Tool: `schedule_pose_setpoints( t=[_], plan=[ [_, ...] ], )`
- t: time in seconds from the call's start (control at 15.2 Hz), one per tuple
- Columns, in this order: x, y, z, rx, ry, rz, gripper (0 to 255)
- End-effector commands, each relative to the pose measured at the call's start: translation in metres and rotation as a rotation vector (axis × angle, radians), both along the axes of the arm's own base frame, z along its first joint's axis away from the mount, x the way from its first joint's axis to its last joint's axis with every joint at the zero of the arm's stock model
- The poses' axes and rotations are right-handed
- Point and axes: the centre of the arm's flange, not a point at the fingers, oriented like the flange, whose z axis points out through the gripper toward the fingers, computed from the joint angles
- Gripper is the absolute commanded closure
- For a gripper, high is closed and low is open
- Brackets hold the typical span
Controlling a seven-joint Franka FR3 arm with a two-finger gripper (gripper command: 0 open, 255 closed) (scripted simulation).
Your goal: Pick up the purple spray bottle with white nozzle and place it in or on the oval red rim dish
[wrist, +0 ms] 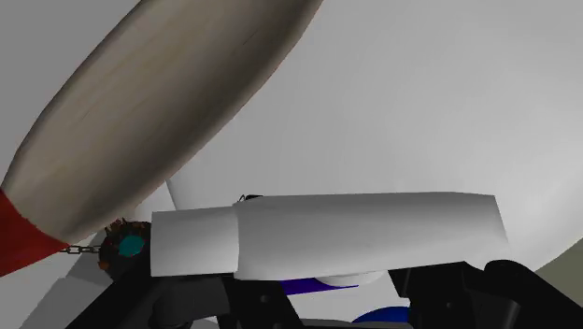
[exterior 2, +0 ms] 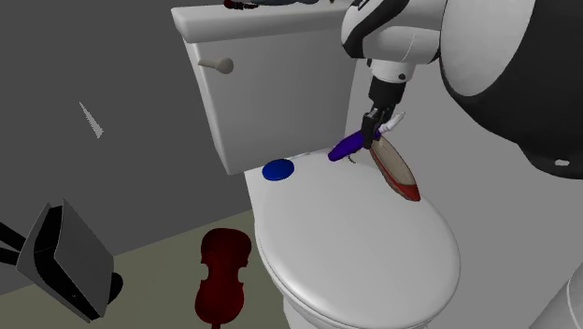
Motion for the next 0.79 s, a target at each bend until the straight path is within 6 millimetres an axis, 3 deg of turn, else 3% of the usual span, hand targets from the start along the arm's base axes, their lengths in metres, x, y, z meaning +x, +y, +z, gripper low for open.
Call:
schedule_pose_setpoints(
  t=[0.0,0.33,0.73],
  plan=[
    [-0.015,-0.022,-0.002,0.0,0.0,0.002,255],
    [-0.053,-0.078,-0.003,0.0,0.0,0.002,255],
    [-0.053,-0.078,-0.034,0.0,0.0,0.002,255]
  ],
)
